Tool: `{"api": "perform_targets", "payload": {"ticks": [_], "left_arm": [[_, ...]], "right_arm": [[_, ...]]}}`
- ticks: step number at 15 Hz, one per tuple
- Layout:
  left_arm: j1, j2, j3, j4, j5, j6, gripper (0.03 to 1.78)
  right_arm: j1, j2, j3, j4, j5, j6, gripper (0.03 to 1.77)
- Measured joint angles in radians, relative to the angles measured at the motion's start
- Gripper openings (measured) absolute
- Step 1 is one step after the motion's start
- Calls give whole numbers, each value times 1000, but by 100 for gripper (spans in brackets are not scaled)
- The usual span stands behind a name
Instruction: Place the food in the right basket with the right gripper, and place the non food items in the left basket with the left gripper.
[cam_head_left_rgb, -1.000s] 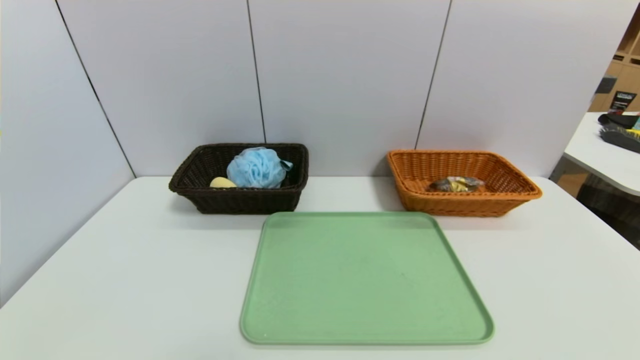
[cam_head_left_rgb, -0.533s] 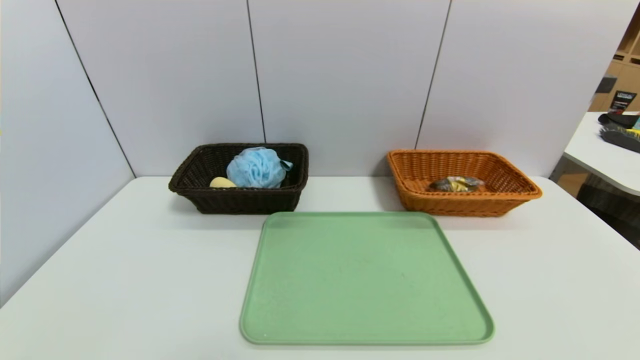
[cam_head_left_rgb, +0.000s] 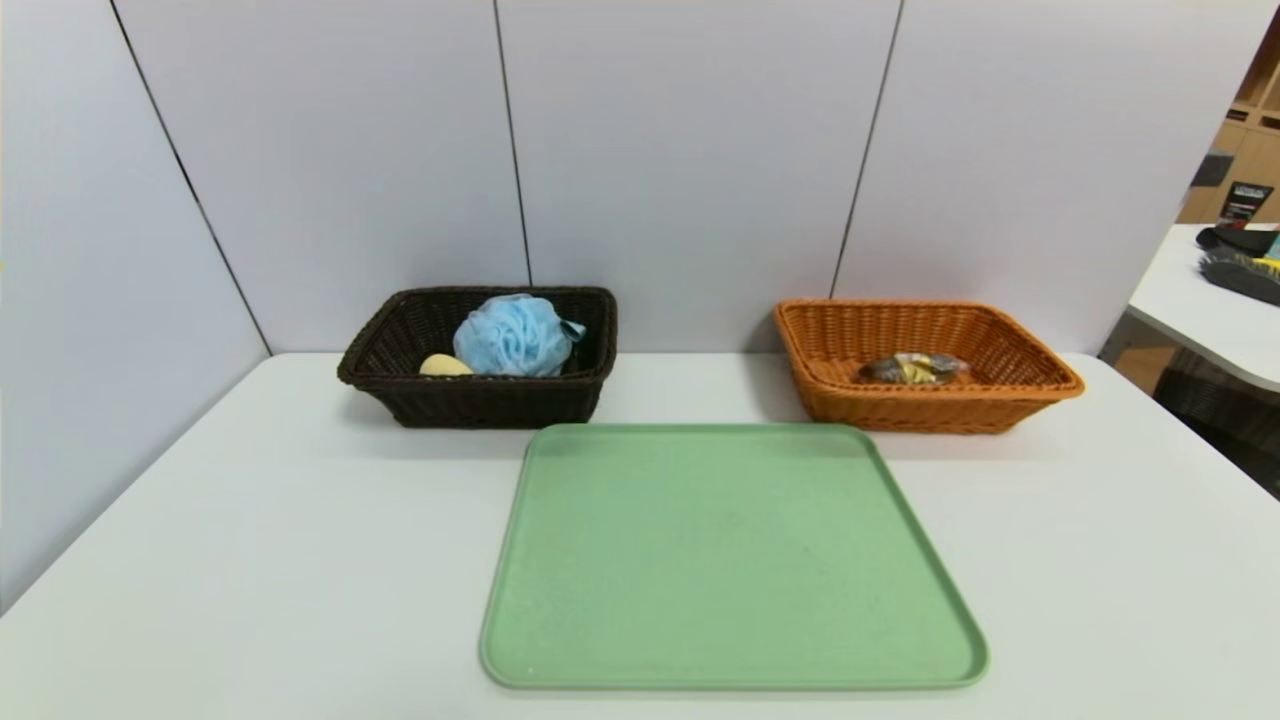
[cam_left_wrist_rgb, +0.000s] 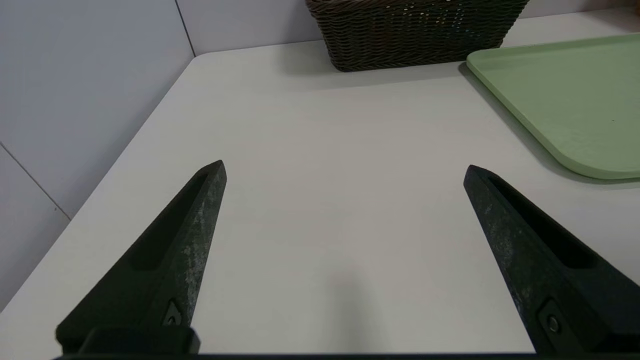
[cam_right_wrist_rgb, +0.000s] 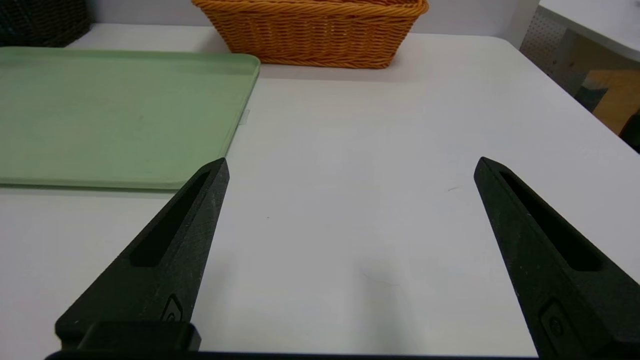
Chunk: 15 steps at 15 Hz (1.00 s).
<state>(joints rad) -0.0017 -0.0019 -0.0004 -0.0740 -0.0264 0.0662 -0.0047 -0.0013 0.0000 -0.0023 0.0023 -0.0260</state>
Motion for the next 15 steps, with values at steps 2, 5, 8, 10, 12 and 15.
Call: {"api": "perform_targets", "payload": {"ticks": [2,5,8,10,12,15], "left_arm": [[0,0,0,-1,5,-8,169],[0,0,0,-1,6,-9,169],[0,0,0,-2,7,-8,169],[0,0,0,-2,7,-8,169],[0,0,0,-2,6,-9,169],[0,0,0,-2,7,-9,169]], "right_arm": [[0,0,0,-1,-9,15,169],[0,0,0,-2,-12,28,169],[0,0,0,-3,-27,64,169],[0,0,0,-3,-27,67,169],[0,0,0,-3,-27,67,169],[0,0,0,-3,-27,67,169]]}}
